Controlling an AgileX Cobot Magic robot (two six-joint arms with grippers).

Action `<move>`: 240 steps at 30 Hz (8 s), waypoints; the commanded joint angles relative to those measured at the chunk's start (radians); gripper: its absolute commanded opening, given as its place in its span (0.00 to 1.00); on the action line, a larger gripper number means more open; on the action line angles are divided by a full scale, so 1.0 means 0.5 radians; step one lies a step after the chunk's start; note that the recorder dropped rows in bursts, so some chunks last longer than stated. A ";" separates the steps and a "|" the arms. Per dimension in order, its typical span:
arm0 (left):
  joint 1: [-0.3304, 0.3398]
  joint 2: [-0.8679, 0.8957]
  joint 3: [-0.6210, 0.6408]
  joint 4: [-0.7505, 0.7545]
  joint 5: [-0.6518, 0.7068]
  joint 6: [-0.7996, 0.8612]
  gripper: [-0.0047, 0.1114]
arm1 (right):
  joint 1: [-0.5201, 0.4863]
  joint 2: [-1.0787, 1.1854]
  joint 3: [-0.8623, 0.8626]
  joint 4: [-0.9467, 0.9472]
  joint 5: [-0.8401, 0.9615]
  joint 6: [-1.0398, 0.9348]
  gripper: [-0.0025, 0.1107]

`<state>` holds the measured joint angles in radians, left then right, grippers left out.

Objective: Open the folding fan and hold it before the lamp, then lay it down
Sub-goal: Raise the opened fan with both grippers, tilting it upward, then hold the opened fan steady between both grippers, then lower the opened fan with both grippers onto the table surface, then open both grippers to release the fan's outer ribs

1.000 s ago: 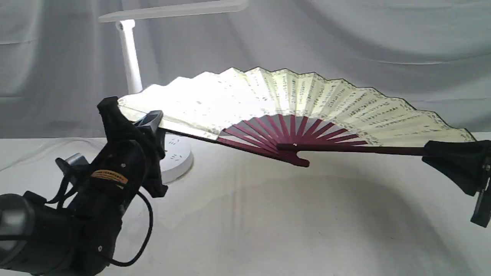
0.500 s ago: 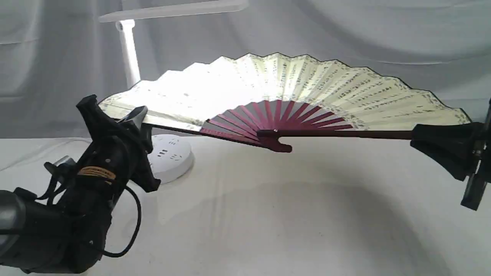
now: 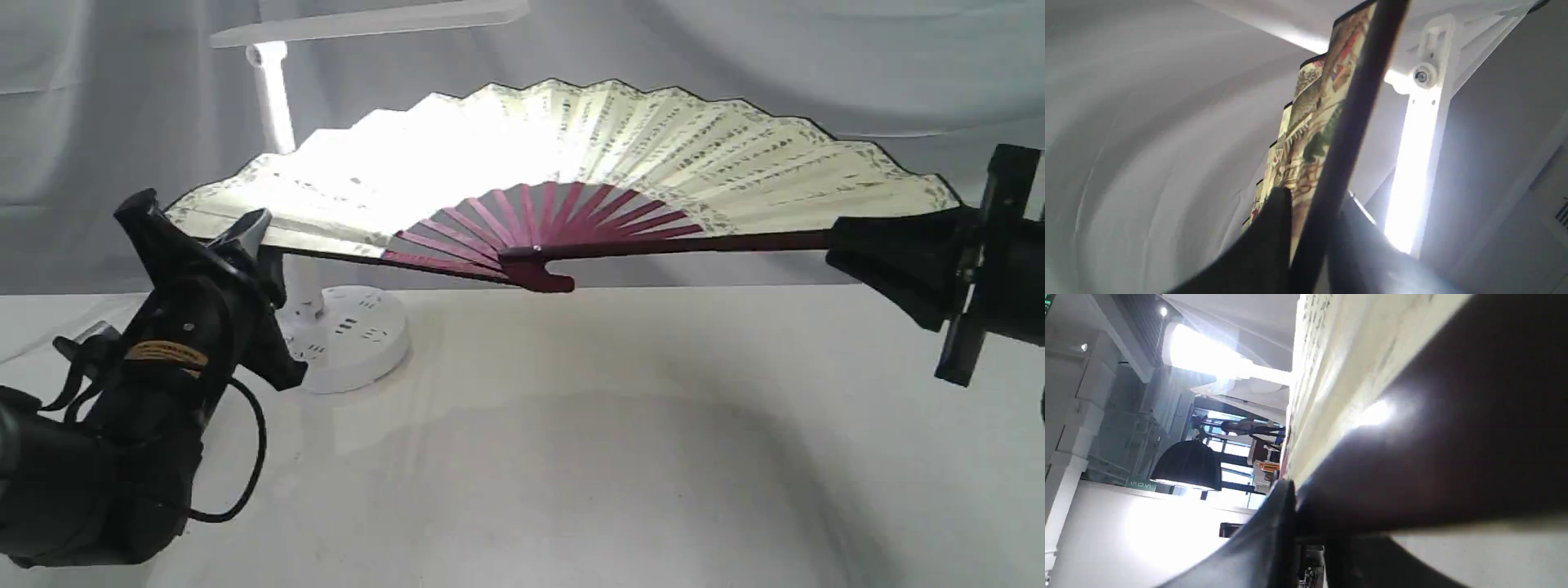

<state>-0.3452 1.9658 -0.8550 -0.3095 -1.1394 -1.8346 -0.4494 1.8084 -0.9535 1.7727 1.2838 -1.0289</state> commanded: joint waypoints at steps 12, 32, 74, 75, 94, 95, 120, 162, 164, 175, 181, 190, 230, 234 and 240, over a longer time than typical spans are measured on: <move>0.111 -0.144 -0.023 -0.189 -0.163 -0.138 0.04 | 0.127 0.000 -0.098 -0.057 -0.189 0.038 0.02; 0.132 -0.249 -0.020 -0.159 -0.163 -0.138 0.05 | 0.127 -0.215 -0.098 -0.057 -0.209 0.176 0.02; 0.132 -0.249 -0.020 -0.152 -0.163 -0.134 0.05 | 0.127 -0.215 -0.098 -0.057 -0.209 0.227 0.02; 0.132 -0.249 -0.020 -0.152 -0.163 -0.134 0.05 | 0.127 -0.215 -0.098 -0.057 -0.209 0.238 0.02; 0.132 -0.249 -0.020 -0.152 -0.163 -0.134 0.05 | 0.127 -0.215 -0.098 -0.057 -0.209 0.248 0.02; 0.132 -0.249 -0.020 -0.152 -0.163 -0.134 0.05 | 0.127 -0.215 -0.098 -0.057 -0.209 0.241 0.02; 0.132 -0.249 -0.020 -0.137 -0.163 -0.134 0.05 | 0.127 -0.215 -0.098 -0.074 -0.295 0.258 0.02; 0.128 -0.073 0.198 0.442 0.234 0.003 0.05 | -0.137 -0.211 0.387 -0.485 -0.907 0.236 0.02; 0.108 -0.015 0.184 0.450 0.157 -0.002 0.05 | -0.161 -0.211 0.389 -0.485 -0.915 0.227 0.02; -0.033 0.296 0.048 0.431 0.009 -0.114 0.05 | -0.176 -0.211 0.389 -0.542 -1.019 0.220 0.02; -0.033 0.408 0.040 0.419 -0.020 -0.217 0.05 | -0.176 -0.211 0.389 -0.547 -1.121 0.220 0.02; -0.065 0.502 -0.026 0.419 -0.104 -0.240 0.05 | -0.176 -0.203 0.389 -0.557 -1.185 0.220 0.02; -0.087 0.514 -0.210 0.685 0.043 0.056 0.34 | -0.495 0.166 0.392 -0.296 -1.222 -0.118 0.02; -0.087 0.514 -0.210 0.685 0.043 0.076 0.46 | -0.495 0.166 0.392 -0.220 -1.265 -0.195 0.02; -0.081 0.514 -0.210 0.685 0.039 0.076 0.48 | -0.495 0.166 0.392 -0.178 -1.265 -0.225 0.02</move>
<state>-0.3909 2.2351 -0.9575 0.0360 -1.1038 -1.8075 -0.6912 1.8900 -0.7623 1.7075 0.7034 -1.0906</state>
